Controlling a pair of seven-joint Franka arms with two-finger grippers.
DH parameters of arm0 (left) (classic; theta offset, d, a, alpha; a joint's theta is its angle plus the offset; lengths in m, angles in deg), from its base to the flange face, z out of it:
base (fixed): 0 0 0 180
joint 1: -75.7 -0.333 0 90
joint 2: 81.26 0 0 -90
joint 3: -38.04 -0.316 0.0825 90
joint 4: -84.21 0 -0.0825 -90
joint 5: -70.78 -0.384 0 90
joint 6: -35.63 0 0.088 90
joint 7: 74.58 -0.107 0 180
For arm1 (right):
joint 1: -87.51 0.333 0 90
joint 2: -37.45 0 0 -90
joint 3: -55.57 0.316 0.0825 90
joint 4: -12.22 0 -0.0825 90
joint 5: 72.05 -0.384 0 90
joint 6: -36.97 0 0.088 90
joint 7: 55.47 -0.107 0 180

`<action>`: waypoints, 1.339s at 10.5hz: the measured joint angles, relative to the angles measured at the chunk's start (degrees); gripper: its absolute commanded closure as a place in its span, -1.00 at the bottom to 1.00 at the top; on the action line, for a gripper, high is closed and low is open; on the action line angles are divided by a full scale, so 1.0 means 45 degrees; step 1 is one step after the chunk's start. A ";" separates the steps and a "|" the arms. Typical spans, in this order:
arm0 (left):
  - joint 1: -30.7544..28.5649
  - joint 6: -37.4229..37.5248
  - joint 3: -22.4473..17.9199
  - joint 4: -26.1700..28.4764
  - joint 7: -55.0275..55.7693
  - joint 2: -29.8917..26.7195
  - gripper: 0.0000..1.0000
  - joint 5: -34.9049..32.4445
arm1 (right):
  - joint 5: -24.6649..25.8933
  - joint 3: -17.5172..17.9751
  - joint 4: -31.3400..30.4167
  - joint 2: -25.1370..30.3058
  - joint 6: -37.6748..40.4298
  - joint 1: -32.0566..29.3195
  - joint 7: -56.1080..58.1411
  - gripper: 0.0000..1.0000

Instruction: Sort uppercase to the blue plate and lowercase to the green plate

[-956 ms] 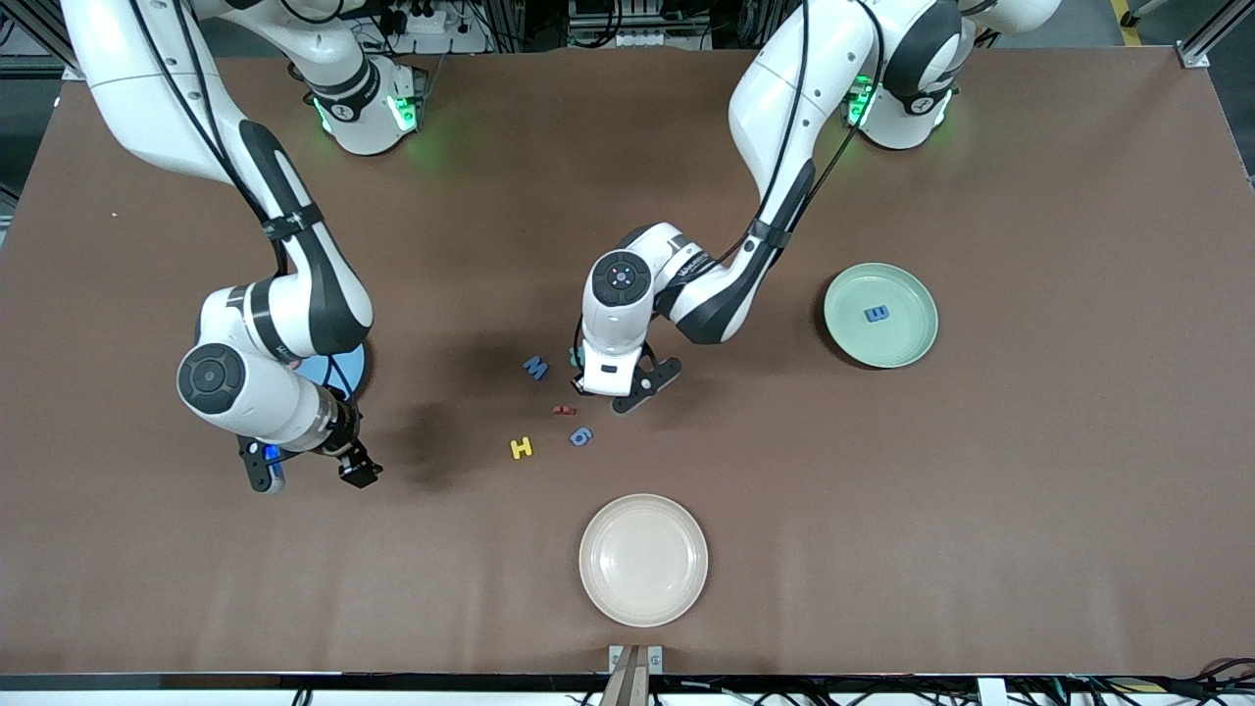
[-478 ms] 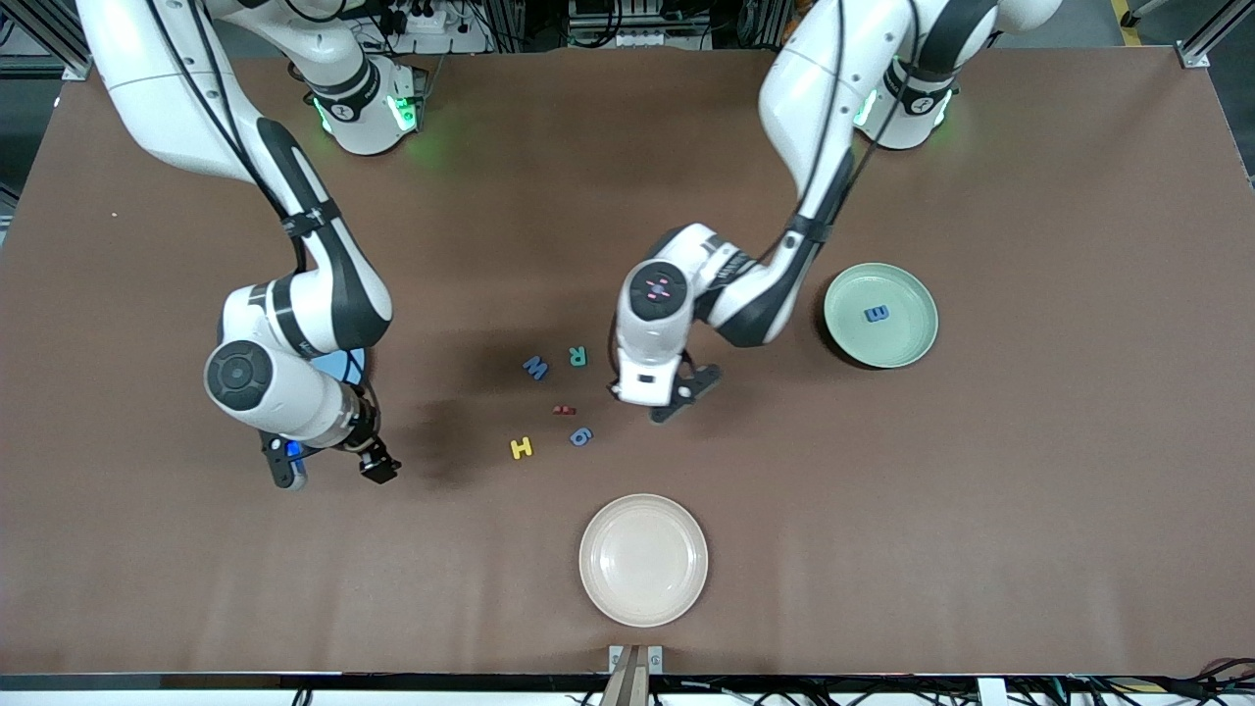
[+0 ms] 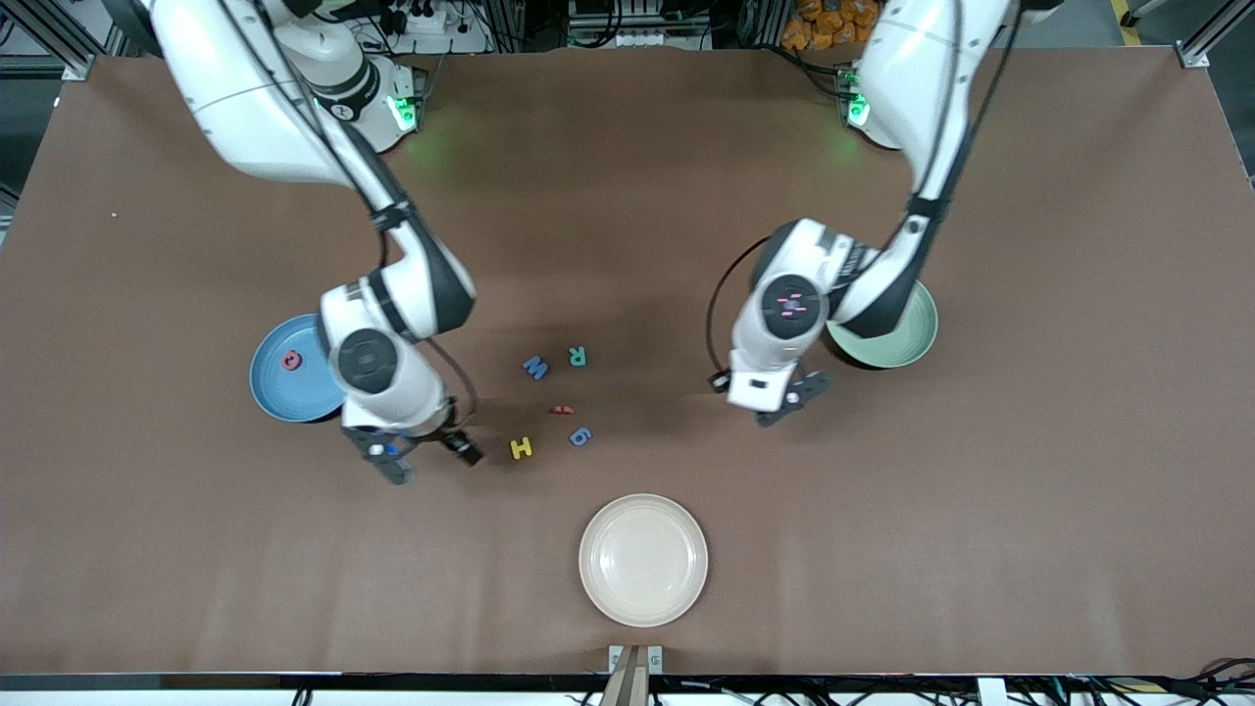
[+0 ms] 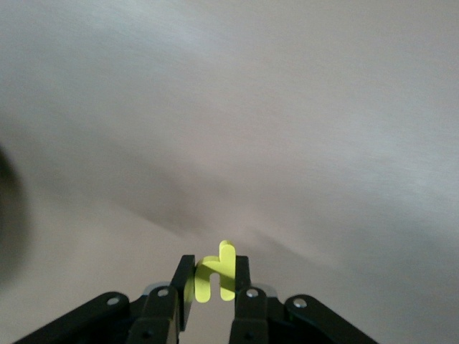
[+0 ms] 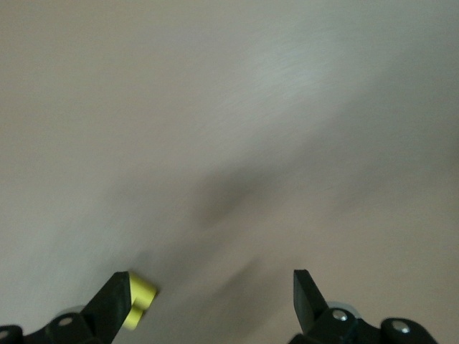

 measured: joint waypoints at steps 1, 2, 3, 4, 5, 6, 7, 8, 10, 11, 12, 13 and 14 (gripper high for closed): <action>-0.0834 -0.0140 0.0361 0.0907 -0.0824 -0.0643 0.54 -0.0137 | 0.0373 -0.0008 0.0154 -0.0044 0.0001 0.0430 0.1136 -1.00; -0.1669 -0.0422 0.0699 0.1869 -0.1536 -0.1241 0.54 -0.0370 | 0.0834 -0.0012 0.0229 -0.0054 0.0009 0.0653 0.2214 -1.00; -0.2479 -0.0675 0.1051 0.2815 -0.2330 -0.1761 0.54 -0.0486 | 0.1262 -0.0023 0.0250 -0.0058 0.0012 0.0685 0.3332 -1.00; -0.3329 -0.0790 0.1452 0.3706 -0.3261 -0.2222 0.54 -0.0518 | 0.1507 -0.0081 0.0258 -0.0063 0.0012 0.0610 0.4710 -1.00; -0.4088 -0.0861 0.1804 0.4581 -0.4175 -0.2652 0.48 -0.0527 | 0.1570 -0.0139 0.0269 -0.0065 0.0012 0.0440 0.6243 -1.00; -0.4613 -0.0919 0.1975 0.5363 -0.4949 -0.3063 0.46 -0.0531 | 0.1574 -0.0147 0.0287 -0.0066 0.0006 0.0196 0.7569 -1.00; -0.4864 -0.0933 0.2017 0.6031 -0.5439 -0.3378 0.19 -0.0533 | 0.1574 -0.0146 0.0307 -0.0071 -0.0143 -0.0016 0.8586 -1.00; -0.4924 -0.0954 0.2033 0.6504 -0.5618 -0.3541 -0.21 -0.0552 | 0.1574 -0.0142 0.0311 -0.0088 -0.0528 -0.0128 0.9355 -1.00; -0.4918 -0.1024 0.2153 0.6865 -0.5630 -0.3595 -0.80 -0.0648 | 0.1550 -0.0044 0.0308 -0.0262 -0.1284 -0.0026 1.0044 -1.00; -0.4918 -0.1040 0.2191 0.6867 -0.5650 -0.3599 -0.92 -0.0686 | 0.1391 0.0024 0.0304 -0.0457 -0.1748 0.0163 1.0056 -1.00; -0.4918 -0.1072 0.2203 0.6862 -0.5672 -0.3613 -1.00 -0.0693 | 0.1038 0.0058 0.0303 -0.0727 -0.2176 0.0405 1.0051 -1.00; -0.4921 -0.1118 0.2206 0.6834 -0.5659 -0.3644 -1.00 -0.0692 | 0.0625 0.0063 0.0303 -0.1010 -0.2403 0.0640 1.0041 -1.00; -0.4926 -0.1166 0.2205 0.6734 -0.5291 -0.3688 -1.00 -0.0614 | 0.0209 0.0066 0.0304 -0.1264 -0.2513 0.0826 1.0031 -1.00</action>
